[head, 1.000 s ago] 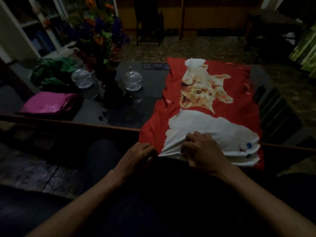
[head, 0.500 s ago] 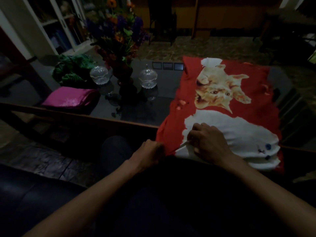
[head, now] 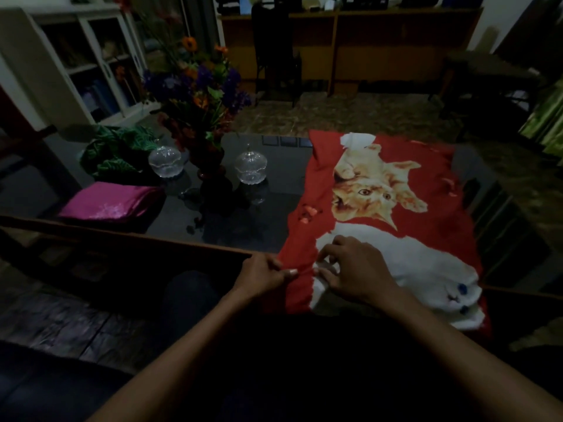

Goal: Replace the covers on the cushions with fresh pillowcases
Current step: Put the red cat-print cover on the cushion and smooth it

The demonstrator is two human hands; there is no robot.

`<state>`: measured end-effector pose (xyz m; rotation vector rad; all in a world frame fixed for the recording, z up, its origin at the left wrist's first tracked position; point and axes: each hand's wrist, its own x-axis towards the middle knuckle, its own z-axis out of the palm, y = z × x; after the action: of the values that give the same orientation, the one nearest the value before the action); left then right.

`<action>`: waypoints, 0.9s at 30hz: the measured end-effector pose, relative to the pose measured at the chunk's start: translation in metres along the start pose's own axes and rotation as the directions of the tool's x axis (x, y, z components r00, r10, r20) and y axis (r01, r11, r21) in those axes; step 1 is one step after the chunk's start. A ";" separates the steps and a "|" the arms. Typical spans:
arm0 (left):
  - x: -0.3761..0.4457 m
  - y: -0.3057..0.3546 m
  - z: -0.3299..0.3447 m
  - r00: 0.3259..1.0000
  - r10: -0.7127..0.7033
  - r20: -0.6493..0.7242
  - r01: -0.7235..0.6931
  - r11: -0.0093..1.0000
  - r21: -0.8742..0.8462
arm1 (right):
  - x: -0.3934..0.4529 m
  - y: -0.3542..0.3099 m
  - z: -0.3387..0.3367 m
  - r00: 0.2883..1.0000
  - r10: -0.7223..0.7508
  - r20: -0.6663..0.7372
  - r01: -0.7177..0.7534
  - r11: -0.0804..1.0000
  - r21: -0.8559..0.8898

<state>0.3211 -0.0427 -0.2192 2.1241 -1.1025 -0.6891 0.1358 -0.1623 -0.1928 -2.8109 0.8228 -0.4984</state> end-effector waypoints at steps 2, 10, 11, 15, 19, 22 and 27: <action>0.001 -0.002 -0.012 0.993 -0.016 0.117 0.034 0.987 -0.154 | 0.000 0.005 -0.004 0.999 0.040 -0.008 -0.039 0.997 0.063; 0.023 0.006 -0.003 0.981 -0.151 0.119 0.174 0.960 -0.220 | 0.001 0.031 -0.014 0.972 0.172 -0.161 -0.107 0.930 0.353; 0.024 0.008 0.004 0.971 -0.177 0.159 0.215 0.940 -0.266 | 0.001 0.033 -0.013 0.970 0.178 -0.165 -0.110 0.928 0.355; 0.023 0.021 0.015 0.948 -0.250 0.196 0.316 0.806 -0.500 | -0.002 0.030 -0.009 0.974 0.202 -0.105 -0.151 0.918 0.367; 0.011 0.017 0.005 0.900 -0.260 0.349 0.424 0.704 -0.570 | -0.004 0.032 -0.010 0.976 0.214 -0.049 -0.175 0.892 0.418; 0.017 0.019 -0.020 0.923 -0.180 0.341 0.193 0.981 -0.002 | 0.001 0.038 -0.018 0.978 0.208 -0.004 -0.184 0.874 0.451; 0.065 0.066 -0.038 0.989 -0.070 0.131 0.035 0.967 0.253 | 0.027 0.067 -0.041 0.931 0.359 -0.060 -0.264 0.779 0.569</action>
<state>0.3468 -0.1159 -0.1559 2.3545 -1.2686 -0.7671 0.1096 -0.2359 -0.1640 -2.0699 0.9666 -0.7758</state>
